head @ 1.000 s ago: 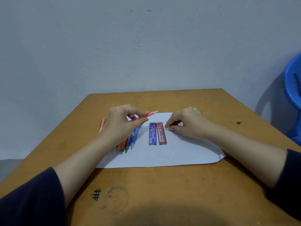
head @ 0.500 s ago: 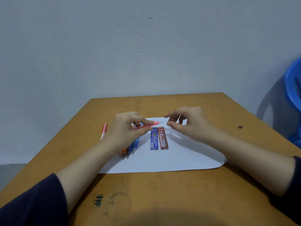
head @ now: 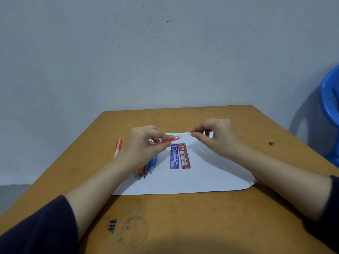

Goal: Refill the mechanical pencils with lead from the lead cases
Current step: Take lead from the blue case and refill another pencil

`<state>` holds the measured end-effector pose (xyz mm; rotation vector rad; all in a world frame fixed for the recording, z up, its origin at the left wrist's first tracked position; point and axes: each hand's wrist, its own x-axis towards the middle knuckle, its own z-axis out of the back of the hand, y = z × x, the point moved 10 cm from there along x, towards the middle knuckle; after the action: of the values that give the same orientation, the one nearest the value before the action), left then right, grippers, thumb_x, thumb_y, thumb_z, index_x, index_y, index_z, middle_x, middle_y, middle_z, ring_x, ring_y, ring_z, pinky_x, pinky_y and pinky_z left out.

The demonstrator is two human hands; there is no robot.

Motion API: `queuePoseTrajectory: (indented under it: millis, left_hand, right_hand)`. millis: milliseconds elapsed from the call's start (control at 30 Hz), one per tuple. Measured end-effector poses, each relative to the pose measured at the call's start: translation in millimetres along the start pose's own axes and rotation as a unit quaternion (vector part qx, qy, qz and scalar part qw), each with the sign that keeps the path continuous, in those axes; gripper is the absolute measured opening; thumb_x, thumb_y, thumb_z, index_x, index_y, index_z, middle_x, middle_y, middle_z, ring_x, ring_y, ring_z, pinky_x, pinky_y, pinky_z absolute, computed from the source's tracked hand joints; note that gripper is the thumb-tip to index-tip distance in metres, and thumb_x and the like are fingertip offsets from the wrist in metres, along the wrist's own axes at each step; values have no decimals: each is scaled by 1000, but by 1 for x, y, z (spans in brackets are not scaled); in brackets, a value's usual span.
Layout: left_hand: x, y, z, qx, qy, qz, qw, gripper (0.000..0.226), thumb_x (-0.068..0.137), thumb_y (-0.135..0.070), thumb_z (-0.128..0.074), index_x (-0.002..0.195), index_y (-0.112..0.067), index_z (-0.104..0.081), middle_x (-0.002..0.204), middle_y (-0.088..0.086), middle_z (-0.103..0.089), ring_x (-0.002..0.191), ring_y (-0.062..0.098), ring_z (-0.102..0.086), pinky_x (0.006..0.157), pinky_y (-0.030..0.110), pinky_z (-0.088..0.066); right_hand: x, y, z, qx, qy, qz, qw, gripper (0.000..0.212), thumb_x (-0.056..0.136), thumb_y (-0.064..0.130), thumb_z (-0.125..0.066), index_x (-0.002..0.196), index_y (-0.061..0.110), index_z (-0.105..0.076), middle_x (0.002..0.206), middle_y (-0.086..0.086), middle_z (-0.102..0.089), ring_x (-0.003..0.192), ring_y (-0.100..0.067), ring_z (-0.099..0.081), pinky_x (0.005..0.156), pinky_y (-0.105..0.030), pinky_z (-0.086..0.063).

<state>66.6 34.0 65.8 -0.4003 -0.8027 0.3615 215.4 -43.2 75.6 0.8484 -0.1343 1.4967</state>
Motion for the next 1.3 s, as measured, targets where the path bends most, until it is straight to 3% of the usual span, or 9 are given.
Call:
queuePoseTrajectory:
  millis: [267,467,633,767,900,967,1067,1200,1300]
  left_hand:
    - [-1,9,2,-8,-8,31,999,17,75,-16,-80,90,-24,-77,86,-9,-71,76,10,-62,61,16,-46]
    - [-1,8,6,-4,-16,33,999,19,75,-17,-79,90,-27,-76,85,-9,-71,74,11,-62,60,23,-48]
    - [-2,11,2,-3,-3,46,999,18,76,-18,-79,92,-24,-77,86,-9,-70,75,10,-61,61,23,-49]
    - [-3,10,2,-15,-9,52,998,22,76,-12,-79,93,-26,-76,86,-9,-70,72,7,-60,60,16,-45]
    - [-3,0,4,-21,-19,35,999,45,77,2,-70,98,-38,-69,91,-11,-69,76,10,-63,59,20,-48]
    - [-3,-5,5,-22,-22,24,999,45,78,5,-67,103,-32,-69,93,-11,-68,75,12,-64,60,23,-51]
    - [-4,-7,4,-44,-27,26,998,33,81,4,-67,106,-16,-73,95,-8,-70,81,8,-67,72,26,-57]
    - [-6,-14,2,-95,-42,37,994,36,82,1,-68,101,-29,-71,96,-15,-70,82,10,-70,76,31,-59]
    - [-9,-22,1,-112,-47,40,992,30,83,1,-69,103,-22,-73,97,-9,-71,84,10,-69,76,25,-58]
  right_hand:
    - [-3,-34,-24,-84,179,-64,978,11,88,15,-65,94,14,-75,91,2,-71,64,8,-48,60,-4,-35]
    - [-7,-34,-34,-90,215,-65,970,10,85,20,-69,92,22,-76,89,7,-68,78,-5,-54,59,-10,-36]
    - [-7,-32,-37,-75,204,-59,974,10,82,21,-72,90,25,-77,89,9,-67,80,-7,-55,69,-21,-42]
    - [-7,-32,-36,-67,201,-61,975,11,81,20,-74,91,25,-77,86,11,-66,76,-5,-54,70,-21,-43]
    - [-4,-33,-28,-52,176,-80,980,13,85,16,-69,95,19,-76,85,8,-68,71,1,-53,61,-6,-38]
    - [-1,-32,-18,-25,128,-98,987,15,85,15,-69,99,17,-75,87,1,-71,69,1,-53,60,-3,-37]
    - [-1,-28,-4,86,39,-129,987,23,85,12,-68,105,23,-72,79,3,-70,70,-4,-59,65,-8,-42]
    - [-5,-13,1,244,-16,-132,961,26,85,5,-67,101,25,-68,77,-2,-70,66,-7,-61,64,-19,-49]
    - [-8,-5,-3,316,-23,-141,938,21,85,2,-66,94,21,-69,74,-1,-71,64,-8,-60,60,-18,-48]
